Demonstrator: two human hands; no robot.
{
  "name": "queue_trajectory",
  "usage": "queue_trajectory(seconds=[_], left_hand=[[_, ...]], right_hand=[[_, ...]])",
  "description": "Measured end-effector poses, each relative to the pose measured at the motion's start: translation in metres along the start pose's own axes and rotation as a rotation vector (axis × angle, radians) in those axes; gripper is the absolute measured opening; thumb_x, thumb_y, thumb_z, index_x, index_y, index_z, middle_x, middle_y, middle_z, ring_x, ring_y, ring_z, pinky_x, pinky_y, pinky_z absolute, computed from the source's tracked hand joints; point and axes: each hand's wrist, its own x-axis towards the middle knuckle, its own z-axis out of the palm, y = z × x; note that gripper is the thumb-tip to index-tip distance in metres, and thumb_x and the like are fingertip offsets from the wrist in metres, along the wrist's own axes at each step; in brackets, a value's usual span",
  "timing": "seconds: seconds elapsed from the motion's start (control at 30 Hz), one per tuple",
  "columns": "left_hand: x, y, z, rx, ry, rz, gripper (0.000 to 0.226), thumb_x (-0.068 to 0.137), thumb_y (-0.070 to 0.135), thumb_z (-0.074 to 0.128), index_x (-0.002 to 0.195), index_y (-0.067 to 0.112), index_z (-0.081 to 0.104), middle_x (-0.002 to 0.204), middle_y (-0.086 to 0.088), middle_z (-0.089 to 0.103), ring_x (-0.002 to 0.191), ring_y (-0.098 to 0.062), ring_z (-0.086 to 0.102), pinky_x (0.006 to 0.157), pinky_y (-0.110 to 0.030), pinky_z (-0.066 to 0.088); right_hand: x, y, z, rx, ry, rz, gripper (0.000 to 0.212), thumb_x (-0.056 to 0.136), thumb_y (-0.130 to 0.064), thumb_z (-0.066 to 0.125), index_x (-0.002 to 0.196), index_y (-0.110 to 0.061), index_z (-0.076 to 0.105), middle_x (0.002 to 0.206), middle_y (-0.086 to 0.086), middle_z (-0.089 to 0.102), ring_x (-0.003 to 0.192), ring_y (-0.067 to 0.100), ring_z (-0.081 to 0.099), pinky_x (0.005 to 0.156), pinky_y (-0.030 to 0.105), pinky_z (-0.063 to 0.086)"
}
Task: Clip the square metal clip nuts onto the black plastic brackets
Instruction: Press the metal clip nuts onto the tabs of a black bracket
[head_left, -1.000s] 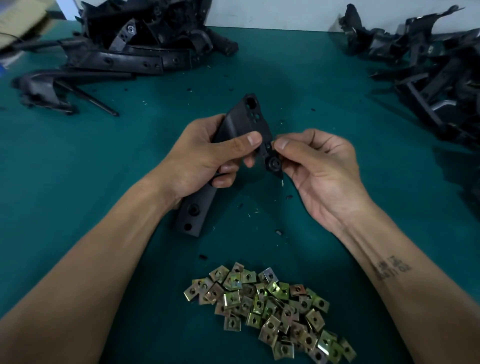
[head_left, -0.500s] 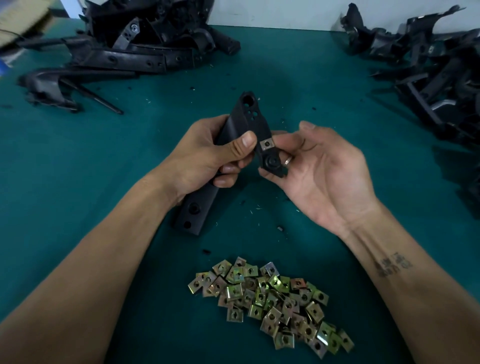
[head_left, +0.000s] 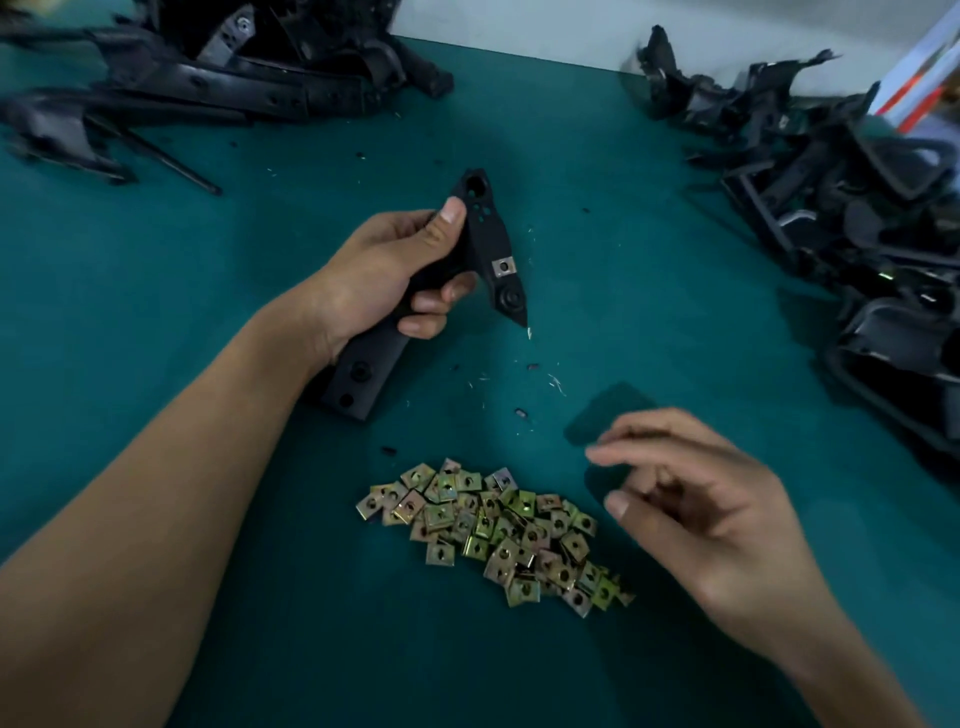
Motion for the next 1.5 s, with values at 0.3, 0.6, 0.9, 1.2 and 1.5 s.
queue_trajectory(seconds=[0.3,0.6,0.9,1.2,1.5], left_hand=[[0.000,0.001,0.001,-0.008,-0.002,-0.011,0.033,0.103,0.041,0.045,0.105,0.008,0.049,0.066,-0.003,0.049,0.051,-0.012,0.031,0.041,-0.021,0.030],[0.002,-0.001,-0.001,-0.028,-0.017,-0.001,0.037,0.102,0.042,0.048,0.103,0.005,0.055,0.067,-0.004,0.048,0.052,-0.012,0.030,0.040,-0.021,0.029],[0.003,-0.004,-0.004,-0.056,-0.027,-0.012,0.037,0.101,0.042,0.050,0.106,0.006,0.056,0.067,-0.005,0.048,0.051,-0.012,0.031,0.039,-0.020,0.031],[0.004,-0.005,-0.006,-0.045,-0.087,-0.044,0.029,0.096,0.034,0.056,0.098,0.005,0.061,0.067,-0.004,0.050,0.051,-0.010,0.033,0.041,-0.019,0.029],[0.001,-0.003,-0.001,0.022,-0.029,0.005,0.023,0.102,0.024,0.050,0.088,0.007,0.057,0.066,-0.005,0.047,0.050,-0.011,0.031,0.040,-0.020,0.027]], right_hand=[[-0.013,-0.013,0.007,-0.213,-0.049,0.029,0.011,0.088,-0.030,0.070,0.095,-0.033,0.077,0.105,-0.009,0.061,0.053,0.013,0.048,0.054,0.020,0.039],[0.006,-0.001,0.003,0.250,0.076,0.110,0.015,0.098,-0.014,0.060,0.091,-0.014,0.073,0.079,0.011,0.071,0.057,0.020,0.061,0.050,0.024,0.047],[0.129,-0.006,0.034,0.876,0.401,0.182,0.010,0.088,0.012,0.065,0.088,0.004,0.070,0.076,0.016,0.071,0.069,0.023,0.069,0.067,0.024,0.057],[0.173,-0.004,0.047,1.209,0.265,0.173,0.028,0.087,0.013,0.054,0.077,-0.006,0.072,0.075,0.009,0.067,0.064,0.015,0.065,0.059,0.020,0.053],[0.176,-0.006,0.053,1.148,0.198,0.238,0.012,0.087,0.002,0.063,0.088,-0.008,0.069,0.069,0.001,0.065,0.059,0.008,0.057,0.062,0.023,0.052]])
